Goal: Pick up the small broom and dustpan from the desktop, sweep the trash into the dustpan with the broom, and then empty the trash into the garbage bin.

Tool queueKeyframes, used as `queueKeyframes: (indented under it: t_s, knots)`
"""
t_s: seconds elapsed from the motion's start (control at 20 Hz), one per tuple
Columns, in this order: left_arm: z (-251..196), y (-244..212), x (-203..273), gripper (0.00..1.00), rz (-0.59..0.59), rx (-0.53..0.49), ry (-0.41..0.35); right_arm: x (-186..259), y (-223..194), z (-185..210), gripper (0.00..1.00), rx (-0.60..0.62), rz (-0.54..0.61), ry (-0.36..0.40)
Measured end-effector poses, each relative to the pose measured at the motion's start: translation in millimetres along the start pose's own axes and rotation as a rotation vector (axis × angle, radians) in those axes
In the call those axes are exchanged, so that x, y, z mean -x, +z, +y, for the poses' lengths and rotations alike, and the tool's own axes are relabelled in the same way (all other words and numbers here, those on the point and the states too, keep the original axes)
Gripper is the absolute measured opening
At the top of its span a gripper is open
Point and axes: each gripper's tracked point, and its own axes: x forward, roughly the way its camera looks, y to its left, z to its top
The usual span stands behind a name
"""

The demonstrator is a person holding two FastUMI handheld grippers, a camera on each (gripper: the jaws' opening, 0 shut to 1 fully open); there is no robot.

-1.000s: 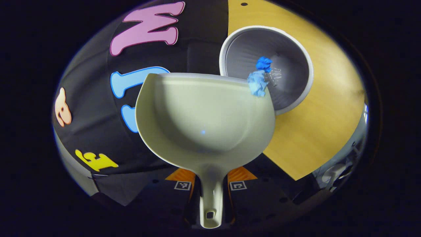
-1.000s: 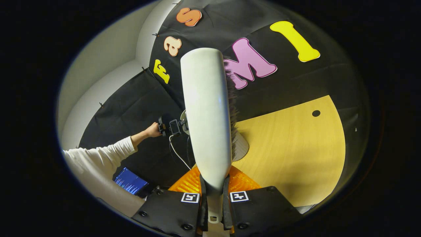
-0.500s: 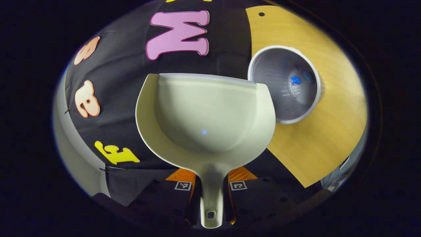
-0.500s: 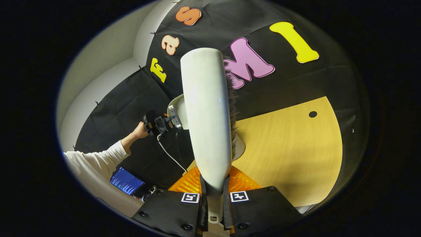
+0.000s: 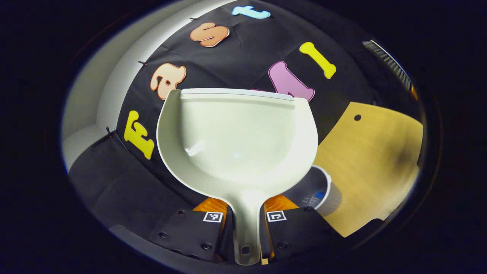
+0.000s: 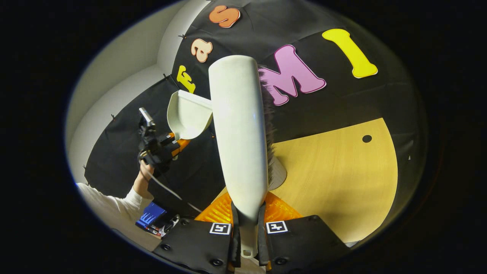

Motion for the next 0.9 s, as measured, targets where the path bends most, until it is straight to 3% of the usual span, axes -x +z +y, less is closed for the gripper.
queueKeyframes:
  t_s: [0.3,0.4,0.5,0.65,0.8,0.9]
  knots:
    - [-146.4,-1.3,39.5,0.25,0.015,0.421,-0.409,-38.5,-5.6,-26.1,0.19,-0.018,0.040,-0.213]
    - [-202.2,-9.8,46.5,0.26,0.099,0.546,-0.539,-49.5,-24.6,-56.6,0.19,-0.056,0.099,-0.340]
    - [-254.0,-31.0,55.5,0.26,0.204,0.584,-0.658,-58.1,-50.9,-78.7,0.19,-0.112,0.166,-0.428]
    - [-306.3,-68.0,54.0,0.26,0.354,0.591,-0.729,-74.8,-87.6,-99.8,0.19,-0.148,0.270,-0.496]
    - [-322.2,-85.3,40.0,0.26,0.507,0.624,-0.772,-84.9,-128.9,-121.8,0.19,-0.173,0.393,-0.574]
    - [-320.5,-98.8,29.8,0.24,0.584,0.540,-0.751,-91.3,-155.8,-138.5,0.20,-0.191,0.451,-0.622]
